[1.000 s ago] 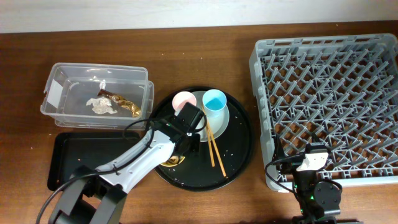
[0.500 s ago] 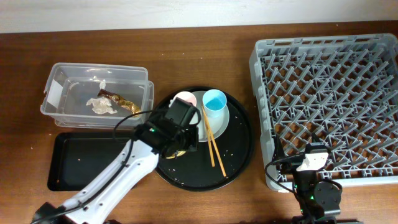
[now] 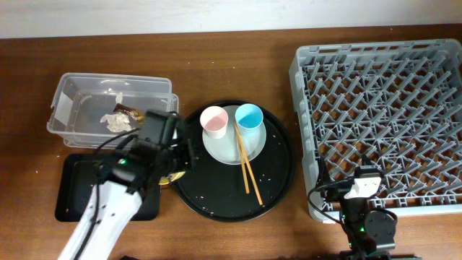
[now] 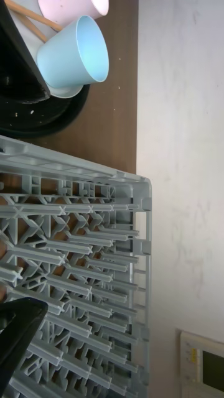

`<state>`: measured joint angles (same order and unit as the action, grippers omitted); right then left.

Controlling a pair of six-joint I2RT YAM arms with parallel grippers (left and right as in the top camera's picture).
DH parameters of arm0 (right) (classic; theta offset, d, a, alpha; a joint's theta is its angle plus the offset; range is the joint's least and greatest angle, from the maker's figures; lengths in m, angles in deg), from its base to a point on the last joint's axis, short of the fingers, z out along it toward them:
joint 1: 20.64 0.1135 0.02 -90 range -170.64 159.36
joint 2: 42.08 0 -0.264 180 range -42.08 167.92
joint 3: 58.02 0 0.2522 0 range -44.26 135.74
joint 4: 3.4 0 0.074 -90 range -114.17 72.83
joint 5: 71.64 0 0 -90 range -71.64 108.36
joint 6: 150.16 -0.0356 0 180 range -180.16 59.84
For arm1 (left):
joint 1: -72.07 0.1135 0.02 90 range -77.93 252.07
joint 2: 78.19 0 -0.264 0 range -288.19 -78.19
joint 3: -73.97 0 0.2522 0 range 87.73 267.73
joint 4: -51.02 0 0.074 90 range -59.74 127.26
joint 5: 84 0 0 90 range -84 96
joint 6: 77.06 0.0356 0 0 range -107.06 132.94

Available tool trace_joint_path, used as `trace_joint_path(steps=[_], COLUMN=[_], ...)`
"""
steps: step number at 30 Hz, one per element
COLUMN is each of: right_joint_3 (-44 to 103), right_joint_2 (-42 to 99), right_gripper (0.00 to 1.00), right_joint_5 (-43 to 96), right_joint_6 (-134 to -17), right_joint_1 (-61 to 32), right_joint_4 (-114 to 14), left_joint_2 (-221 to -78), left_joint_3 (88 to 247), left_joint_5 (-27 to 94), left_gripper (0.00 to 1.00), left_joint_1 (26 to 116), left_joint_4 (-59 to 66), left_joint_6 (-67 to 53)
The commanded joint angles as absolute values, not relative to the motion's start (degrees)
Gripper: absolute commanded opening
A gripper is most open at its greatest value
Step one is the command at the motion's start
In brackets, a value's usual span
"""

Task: Sort waste into correct bins and load items into the dishwasher rack
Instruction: 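Lift the yellow bowl with the left gripper and carry it over the black tray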

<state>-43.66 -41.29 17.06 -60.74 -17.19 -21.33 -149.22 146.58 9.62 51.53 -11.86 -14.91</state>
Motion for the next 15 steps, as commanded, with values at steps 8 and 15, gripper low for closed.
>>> trace_joint_path(steps=[8, 15], right_joint_3=[-43.94, -43.94], right_joint_2=[-41.66, -41.66], right_gripper=[0.98, 0.99], right_joint_5=[16.36, 16.36], right_joint_6=[-60.56, -60.58], right_joint_1=[-16.89, -16.89], right_joint_4=[-21.72, -21.72], left_joint_2=[-144.06, -144.06], left_joint_3=[148.15, 147.63], left_joint_5=[24.05, 40.81], left_gripper=[0.00, 0.00], left_joint_1=[64.01, 81.87], left_joint_4=[-17.24, -20.98], left_joint_6=[-4.64, 7.88])
